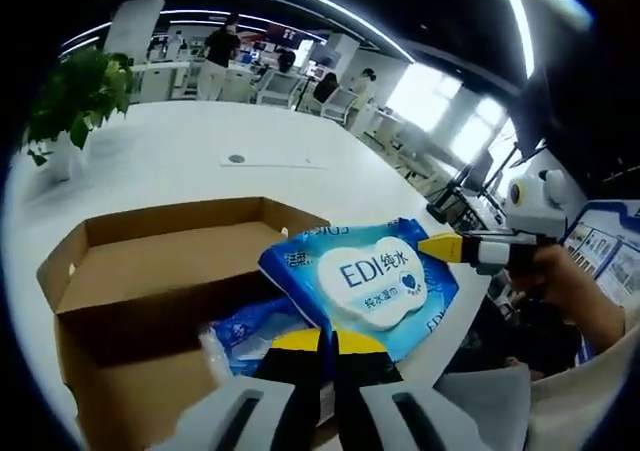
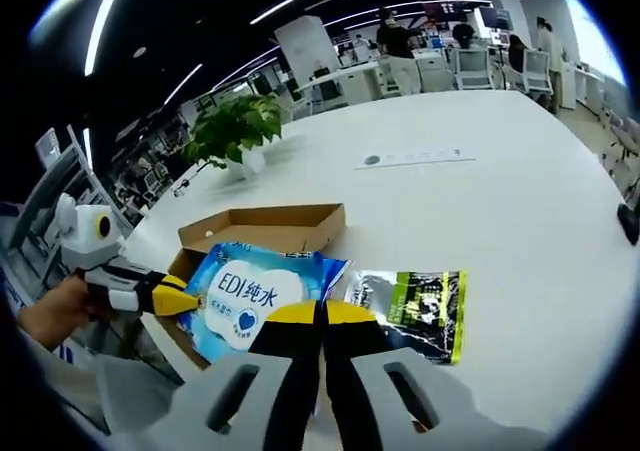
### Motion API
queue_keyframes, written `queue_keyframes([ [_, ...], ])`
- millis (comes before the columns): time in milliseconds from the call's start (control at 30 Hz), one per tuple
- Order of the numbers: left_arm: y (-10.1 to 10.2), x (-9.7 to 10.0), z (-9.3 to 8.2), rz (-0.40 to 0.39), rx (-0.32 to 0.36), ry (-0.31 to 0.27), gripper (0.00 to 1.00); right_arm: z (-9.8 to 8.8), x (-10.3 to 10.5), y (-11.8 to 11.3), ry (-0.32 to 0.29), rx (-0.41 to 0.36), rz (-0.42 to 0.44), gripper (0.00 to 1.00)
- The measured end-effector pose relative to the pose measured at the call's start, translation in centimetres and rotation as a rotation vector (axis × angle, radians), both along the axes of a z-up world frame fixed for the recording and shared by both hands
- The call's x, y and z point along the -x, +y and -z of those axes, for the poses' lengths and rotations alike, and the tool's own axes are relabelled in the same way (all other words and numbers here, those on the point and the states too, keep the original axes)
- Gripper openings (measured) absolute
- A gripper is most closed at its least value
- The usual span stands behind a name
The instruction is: Operate the shoe box by opening the lid, removing the specified soft item, and placing it in the target area until the item is outside and the box remains undamaged.
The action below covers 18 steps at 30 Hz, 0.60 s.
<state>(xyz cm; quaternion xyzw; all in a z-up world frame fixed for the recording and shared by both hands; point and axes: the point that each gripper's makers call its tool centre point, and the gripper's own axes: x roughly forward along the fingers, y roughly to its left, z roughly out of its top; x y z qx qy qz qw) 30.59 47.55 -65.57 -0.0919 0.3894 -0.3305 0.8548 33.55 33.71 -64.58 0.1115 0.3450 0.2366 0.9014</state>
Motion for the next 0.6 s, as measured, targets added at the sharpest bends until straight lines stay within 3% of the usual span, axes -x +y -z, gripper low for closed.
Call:
queue_keyframes([
  [600, -4.9, -0.5, 0.2, 0.060, 0.010, -0.010, 0.01, 0.2, -0.3, -4.8, 0.010, 0.015, 0.060, 0.00],
])
